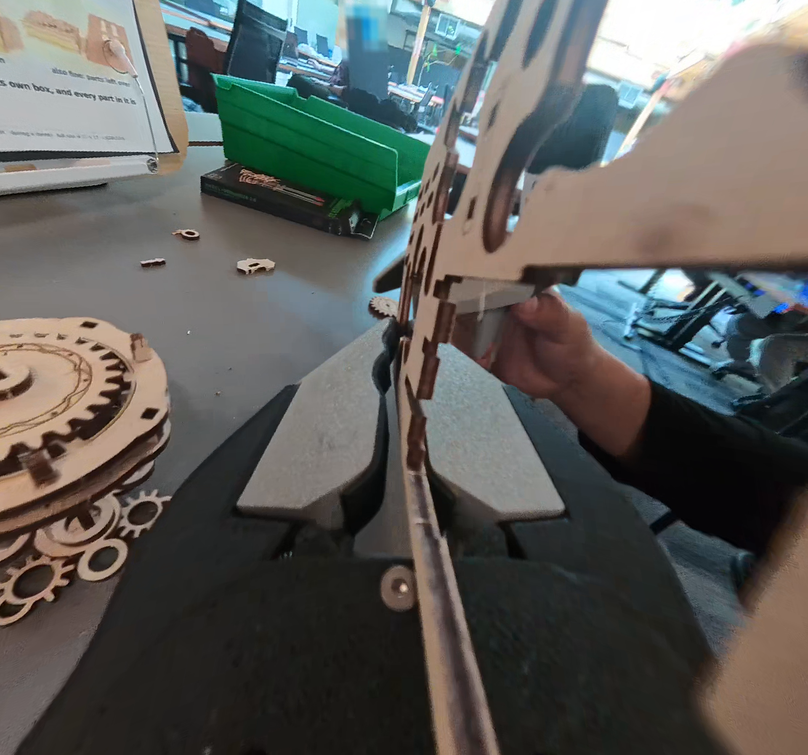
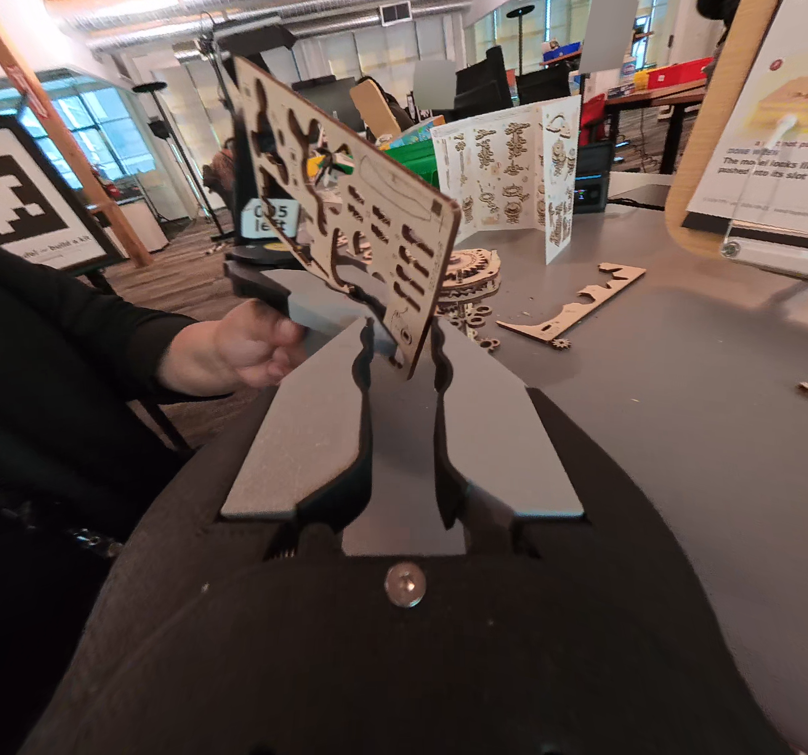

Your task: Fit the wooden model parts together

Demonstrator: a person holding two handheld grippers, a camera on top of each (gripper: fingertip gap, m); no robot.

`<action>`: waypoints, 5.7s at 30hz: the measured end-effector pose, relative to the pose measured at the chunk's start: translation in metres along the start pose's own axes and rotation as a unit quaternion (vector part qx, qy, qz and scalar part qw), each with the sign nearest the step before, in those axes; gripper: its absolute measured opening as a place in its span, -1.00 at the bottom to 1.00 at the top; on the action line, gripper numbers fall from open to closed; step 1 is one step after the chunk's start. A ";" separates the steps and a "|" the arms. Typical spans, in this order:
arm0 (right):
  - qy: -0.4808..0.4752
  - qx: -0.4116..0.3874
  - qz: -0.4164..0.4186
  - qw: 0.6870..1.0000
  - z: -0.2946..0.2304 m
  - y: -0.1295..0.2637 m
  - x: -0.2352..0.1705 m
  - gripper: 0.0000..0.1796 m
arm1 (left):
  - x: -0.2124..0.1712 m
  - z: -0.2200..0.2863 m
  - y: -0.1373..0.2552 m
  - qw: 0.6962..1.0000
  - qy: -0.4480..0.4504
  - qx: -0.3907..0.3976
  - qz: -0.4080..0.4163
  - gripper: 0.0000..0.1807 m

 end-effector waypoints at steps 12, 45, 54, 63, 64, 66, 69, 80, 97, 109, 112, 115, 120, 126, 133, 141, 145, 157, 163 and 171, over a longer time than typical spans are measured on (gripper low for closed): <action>-0.070 0.022 0.017 0.997 0.000 -0.001 0.001 -0.93 | 0.005 0.001 0.003 0.995 0.073 -0.061 0.018 -1.00; -0.033 -0.058 -0.083 0.994 0.013 -0.008 -0.009 -0.94 | 0.004 -0.014 0.004 0.999 0.037 0.031 0.021 -1.00; -0.012 -0.085 -0.103 0.991 0.022 -0.018 -0.009 -0.95 | 0.007 -0.026 0.006 0.997 0.039 0.062 0.030 -0.99; -0.217 0.070 -0.062 0.972 0.014 -0.011 -0.002 -0.97 | 0.010 -0.015 0.005 0.996 0.083 -0.021 0.038 -0.99; -0.205 0.080 -0.066 0.973 0.013 -0.011 -0.001 -0.98 | 0.010 -0.014 0.005 0.994 0.093 -0.033 0.040 -0.99; -0.168 0.068 -0.085 0.980 0.016 -0.012 -0.003 -0.98 | 0.009 -0.017 0.005 0.993 0.108 -0.031 0.036 -0.99; -0.126 0.035 -0.112 0.985 0.016 -0.014 -0.001 -0.97 | 0.010 -0.018 0.006 0.994 0.096 -0.018 0.043 -1.00; 0.007 -0.117 -0.136 0.984 0.023 -0.028 -0.003 -0.96 | 0.015 -0.032 0.012 0.994 0.067 0.057 0.064 -1.00; -0.076 0.013 -0.112 0.991 0.020 -0.019 0.004 -0.83 | 0.018 -0.019 0.011 0.990 0.116 -0.034 0.077 -1.00; -0.037 -0.033 -0.141 0.989 0.011 -0.020 0.004 -0.90 | 0.014 -0.018 0.008 0.993 0.102 -0.027 0.062 -1.00; -0.084 0.012 -0.105 0.991 0.005 -0.020 0.006 -0.78 | 0.015 -0.018 0.009 0.991 0.109 -0.033 0.066 -0.99; -0.104 0.039 -0.083 0.990 0.005 -0.020 0.007 -0.81 | 0.015 -0.018 0.010 0.989 0.122 -0.040 0.067 -0.99; -0.107 0.041 -0.058 0.992 0.015 -0.011 0.008 -1.00 | 0.018 -0.023 0.012 0.987 0.136 -0.035 0.079 -1.00; -0.097 0.016 -0.061 0.993 0.020 -0.010 0.004 -0.92 | 0.017 -0.022 0.011 0.988 0.131 -0.032 0.076 -1.00; -0.106 0.032 -0.053 0.992 0.017 -0.020 0.004 -0.99 | 0.017 -0.024 0.010 0.988 0.131 -0.027 0.077 -1.00; -0.154 0.036 -0.017 0.987 0.020 -0.025 0.003 -0.98 | 0.017 -0.027 0.011 0.988 0.129 -0.010 0.080 -1.00; -0.158 0.008 -0.015 0.987 0.023 -0.029 0.002 -0.97 | 0.017 -0.031 0.011 0.989 0.125 0.008 0.078 -1.00; 0.057 -0.135 -0.119 0.982 0.023 -0.038 0.005 -0.98 | 0.023 -0.034 0.017 0.990 0.071 0.062 0.101 -0.99; 0.021 -0.031 -0.073 0.997 0.013 -0.035 0.014 -0.97 | 0.028 -0.025 0.020 0.991 0.051 0.034 0.118 -1.00; -0.052 0.107 -0.126 0.985 0.006 -0.021 0.014 -0.97 | 0.022 -0.010 0.012 0.991 0.086 -0.044 0.088 -1.00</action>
Point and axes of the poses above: each gripper's, where its closed fingertips meet, y back along the fingers, x out of its top, z = x × y across the jaws, the point moved 1 cm from there along y, back along the fingers, and after that the axes turned 5 degrees about z, right-handed, at the moved point
